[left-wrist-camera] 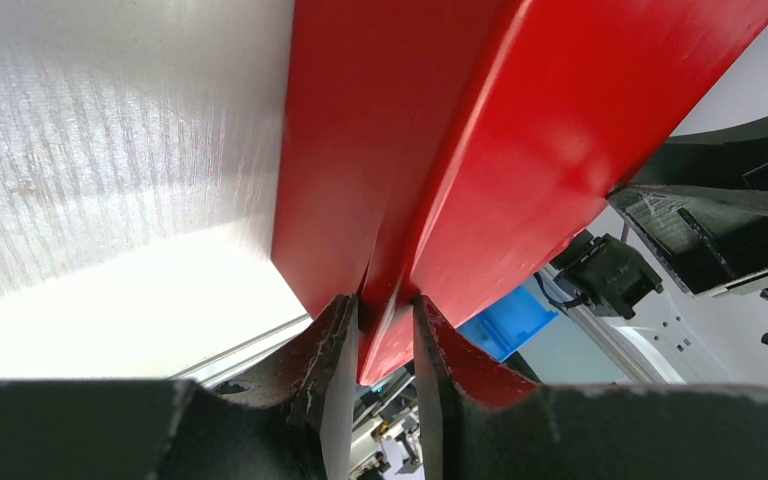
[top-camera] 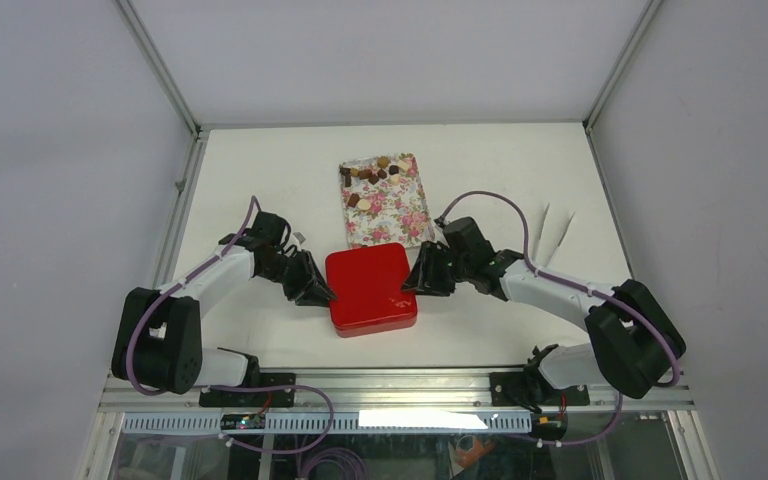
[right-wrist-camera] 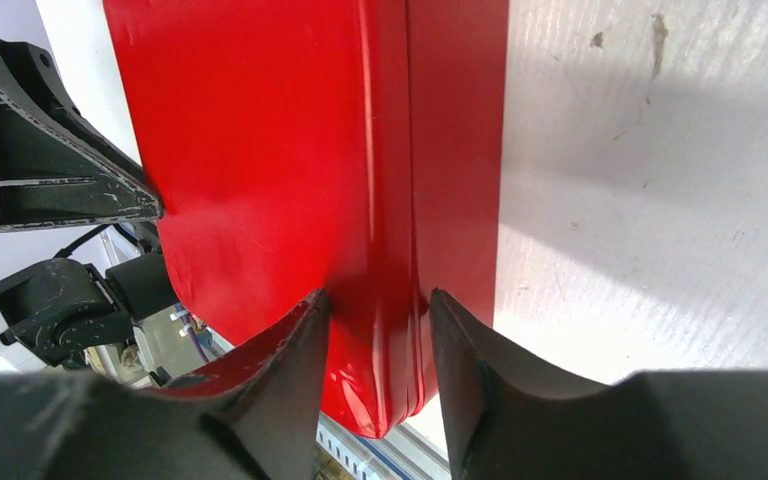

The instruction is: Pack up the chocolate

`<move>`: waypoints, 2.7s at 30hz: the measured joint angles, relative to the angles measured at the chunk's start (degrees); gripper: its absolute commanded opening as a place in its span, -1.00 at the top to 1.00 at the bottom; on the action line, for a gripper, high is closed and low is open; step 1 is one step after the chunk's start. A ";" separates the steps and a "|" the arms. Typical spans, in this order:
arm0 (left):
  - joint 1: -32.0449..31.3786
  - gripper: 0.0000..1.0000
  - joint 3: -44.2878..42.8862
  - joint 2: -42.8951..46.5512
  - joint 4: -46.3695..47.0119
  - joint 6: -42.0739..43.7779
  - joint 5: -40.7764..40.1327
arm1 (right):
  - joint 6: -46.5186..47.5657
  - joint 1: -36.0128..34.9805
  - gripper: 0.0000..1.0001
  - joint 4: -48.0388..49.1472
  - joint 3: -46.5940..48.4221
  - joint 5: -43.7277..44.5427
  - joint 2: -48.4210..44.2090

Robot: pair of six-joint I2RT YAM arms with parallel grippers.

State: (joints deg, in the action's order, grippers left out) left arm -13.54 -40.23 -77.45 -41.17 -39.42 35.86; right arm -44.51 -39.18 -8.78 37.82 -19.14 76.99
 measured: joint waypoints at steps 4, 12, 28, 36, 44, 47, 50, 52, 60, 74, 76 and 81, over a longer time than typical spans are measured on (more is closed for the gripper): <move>0.00 0.30 0.00 0.00 -0.44 0.07 -0.02 | 0.00 0.15 0.36 0.52 0.20 -0.11 0.11; 0.00 -0.18 -0.87 0.26 -2.86 1.38 -1.44 | 0.46 0.59 0.61 1.44 0.28 -0.66 0.26; 0.13 -0.22 -7.69 4.00 -3.69 1.36 -14.95 | 1.14 0.68 0.66 3.19 0.33 -1.79 1.40; 0.90 -0.18 -11.39 -2.36 2.14 0.59 -15.54 | 1.33 0.70 0.66 3.85 0.33 -2.43 1.84; 1.77 -0.08 -11.39 -7.82 5.25 1.09 -12.11 | 1.77 0.79 0.67 3.98 0.63 -3.19 2.36; 2.16 0.02 -11.39 -7.93 6.19 1.46 -11.76 | 2.08 0.79 0.67 3.76 1.03 -3.56 2.73; 2.43 0.11 -11.39 -8.09 6.97 1.55 -11.69 | 2.21 0.81 0.67 3.56 1.25 -3.82 2.97; 2.43 0.18 -11.37 -8.09 7.37 1.92 -11.76 | 2.36 0.85 0.67 3.21 1.40 -3.89 2.99; 2.80 0.25 -10.93 -7.78 8.26 2.64 -11.13 | 2.60 1.07 0.68 2.62 1.55 -4.26 3.02; 3.15 0.34 -9.22 -2.80 8.20 2.62 -8.41 | 4.22 1.09 0.68 -1.16 2.03 -5.35 1.55; 3.15 0.35 -8.98 -2.69 8.22 2.60 -7.78 | 4.42 1.07 0.68 -1.97 2.03 -5.38 1.03; 3.15 0.34 -7.93 -2.64 8.20 2.60 -7.13 | 5.14 0.98 0.67 -3.54 1.99 -5.42 0.22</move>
State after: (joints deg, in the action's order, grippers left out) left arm -10.39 -48.16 -80.09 -32.97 -36.82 28.73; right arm -39.38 -38.20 -12.32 39.81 -24.56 77.21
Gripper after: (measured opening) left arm 0.326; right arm 0.218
